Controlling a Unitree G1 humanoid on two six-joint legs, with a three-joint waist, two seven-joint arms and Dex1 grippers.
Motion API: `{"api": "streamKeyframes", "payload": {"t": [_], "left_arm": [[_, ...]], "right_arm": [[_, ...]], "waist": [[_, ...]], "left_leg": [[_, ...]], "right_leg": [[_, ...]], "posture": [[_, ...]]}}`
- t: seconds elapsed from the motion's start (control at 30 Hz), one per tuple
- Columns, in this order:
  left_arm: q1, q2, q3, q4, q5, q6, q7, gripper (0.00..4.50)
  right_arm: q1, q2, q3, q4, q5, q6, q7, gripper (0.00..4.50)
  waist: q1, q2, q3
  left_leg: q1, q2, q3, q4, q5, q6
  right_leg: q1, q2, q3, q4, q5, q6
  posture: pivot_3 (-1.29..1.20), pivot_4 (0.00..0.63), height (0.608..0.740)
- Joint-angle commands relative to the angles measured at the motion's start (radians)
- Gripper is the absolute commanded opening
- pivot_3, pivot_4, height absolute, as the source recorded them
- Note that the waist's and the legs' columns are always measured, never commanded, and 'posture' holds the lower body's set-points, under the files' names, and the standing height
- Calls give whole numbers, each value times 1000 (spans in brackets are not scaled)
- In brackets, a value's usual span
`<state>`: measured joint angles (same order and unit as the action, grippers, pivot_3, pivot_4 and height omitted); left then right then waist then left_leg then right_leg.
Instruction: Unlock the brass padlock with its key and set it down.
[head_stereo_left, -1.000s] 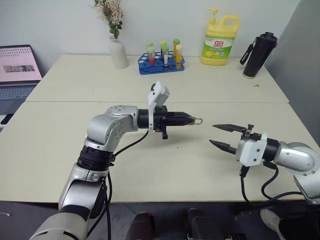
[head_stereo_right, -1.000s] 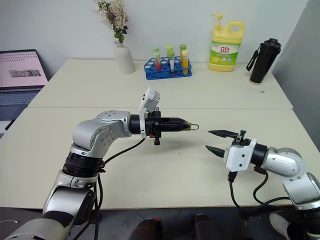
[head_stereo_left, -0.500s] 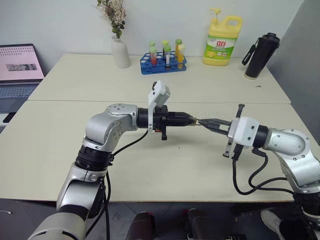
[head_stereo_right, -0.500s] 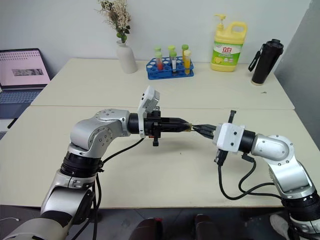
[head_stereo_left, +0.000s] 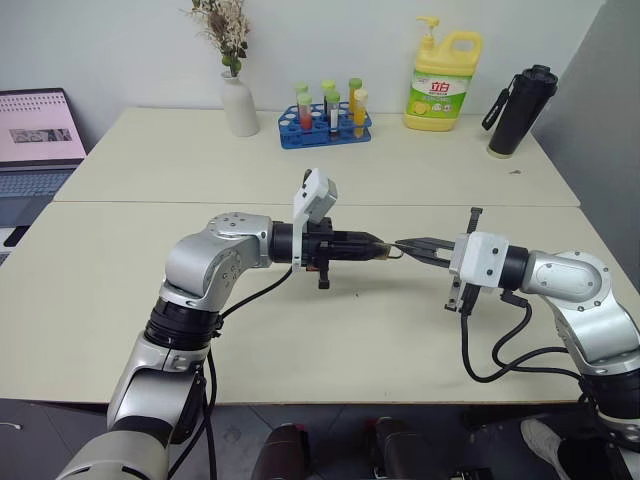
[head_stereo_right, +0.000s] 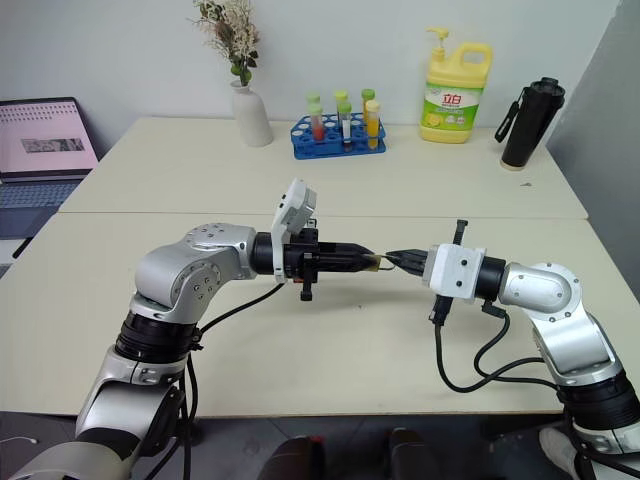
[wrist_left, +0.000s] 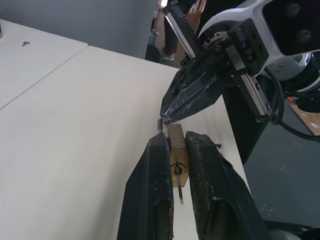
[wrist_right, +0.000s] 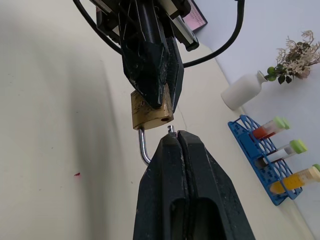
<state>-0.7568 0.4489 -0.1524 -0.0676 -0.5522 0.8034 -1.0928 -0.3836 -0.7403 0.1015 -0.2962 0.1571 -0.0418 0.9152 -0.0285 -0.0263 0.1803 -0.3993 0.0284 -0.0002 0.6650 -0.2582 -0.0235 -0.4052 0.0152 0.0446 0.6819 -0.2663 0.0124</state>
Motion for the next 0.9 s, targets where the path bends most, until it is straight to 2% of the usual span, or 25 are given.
{"api": "streamKeyframes", "payload": {"t": [0.03, 0.57, 0.9], "left_arm": [[-12, 9, 10, -36, -27, -9, -21, 135], [-2, 40, 8, -61, -57, -14, -72, 135], [2, 42, 8, -55, -48, -18, -66, 135]], "right_arm": [[-20, -12, -9, -2, 1, -35, 30, 0], [-91, -7, 41, 148, -2, -135, 180, 0], [-76, 2, 36, 141, 23, -135, 211, 0]], "waist": [[0, 0, 0], [0, 0, 0], [0, 0, 0]], "left_leg": [[0, 0, 0, 0, 0, 0], [0, 0, 0, 0, 0, 0], [0, 0, 0, 0, 0, 0]], "right_leg": [[0, 0, 0, 0, 0, 0], [0, 0, 0, 0, 0, -1], [0, 0, 0, 0, 0, -1]], "posture": [[0, 150, 740], [0, 150, 740], [0, 150, 740]]}}
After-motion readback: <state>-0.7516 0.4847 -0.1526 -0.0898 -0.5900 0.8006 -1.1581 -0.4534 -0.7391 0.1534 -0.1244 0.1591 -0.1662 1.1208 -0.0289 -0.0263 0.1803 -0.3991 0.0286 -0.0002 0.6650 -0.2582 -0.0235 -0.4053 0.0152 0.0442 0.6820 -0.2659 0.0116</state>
